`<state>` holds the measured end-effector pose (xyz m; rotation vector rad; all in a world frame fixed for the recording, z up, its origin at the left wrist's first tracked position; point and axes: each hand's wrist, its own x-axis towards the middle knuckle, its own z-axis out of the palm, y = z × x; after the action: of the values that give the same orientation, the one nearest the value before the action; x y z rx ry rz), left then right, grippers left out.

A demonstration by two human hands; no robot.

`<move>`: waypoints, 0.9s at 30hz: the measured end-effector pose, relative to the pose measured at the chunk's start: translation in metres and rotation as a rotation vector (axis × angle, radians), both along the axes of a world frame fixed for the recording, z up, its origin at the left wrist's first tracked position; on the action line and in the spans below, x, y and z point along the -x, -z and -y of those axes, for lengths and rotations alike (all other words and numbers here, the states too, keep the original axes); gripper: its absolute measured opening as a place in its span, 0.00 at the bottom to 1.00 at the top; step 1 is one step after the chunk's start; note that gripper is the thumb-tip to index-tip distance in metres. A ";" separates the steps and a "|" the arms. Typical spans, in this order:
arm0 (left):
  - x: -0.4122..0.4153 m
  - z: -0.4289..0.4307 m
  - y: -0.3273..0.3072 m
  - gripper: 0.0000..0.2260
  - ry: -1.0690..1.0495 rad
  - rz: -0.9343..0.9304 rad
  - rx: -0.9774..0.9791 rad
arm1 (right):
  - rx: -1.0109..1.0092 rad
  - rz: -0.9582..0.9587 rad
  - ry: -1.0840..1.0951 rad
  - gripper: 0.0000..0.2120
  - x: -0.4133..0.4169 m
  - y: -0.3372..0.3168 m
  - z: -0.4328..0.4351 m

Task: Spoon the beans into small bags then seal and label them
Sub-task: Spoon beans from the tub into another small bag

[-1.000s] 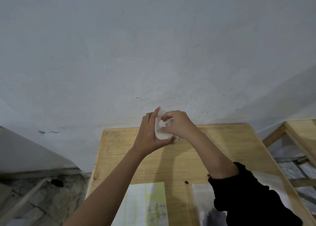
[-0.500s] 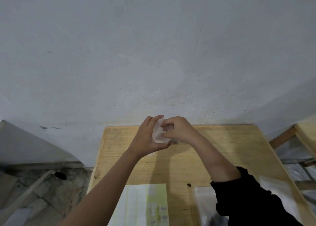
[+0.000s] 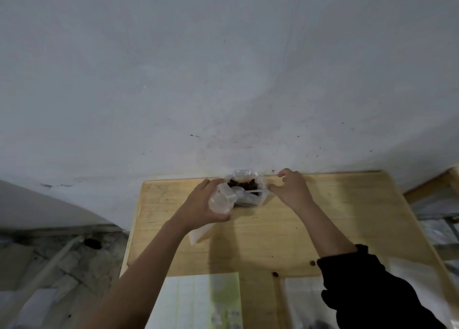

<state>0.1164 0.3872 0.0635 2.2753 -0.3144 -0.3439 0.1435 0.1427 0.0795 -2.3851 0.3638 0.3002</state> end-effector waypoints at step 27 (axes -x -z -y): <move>0.001 0.015 0.039 0.48 0.007 -0.156 -0.132 | -0.281 0.497 0.270 0.09 0.006 0.024 -0.019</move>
<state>0.1155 0.3722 0.0249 2.3589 -0.2246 -0.5574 0.1371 0.1618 0.0560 -2.0151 0.3724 -0.3415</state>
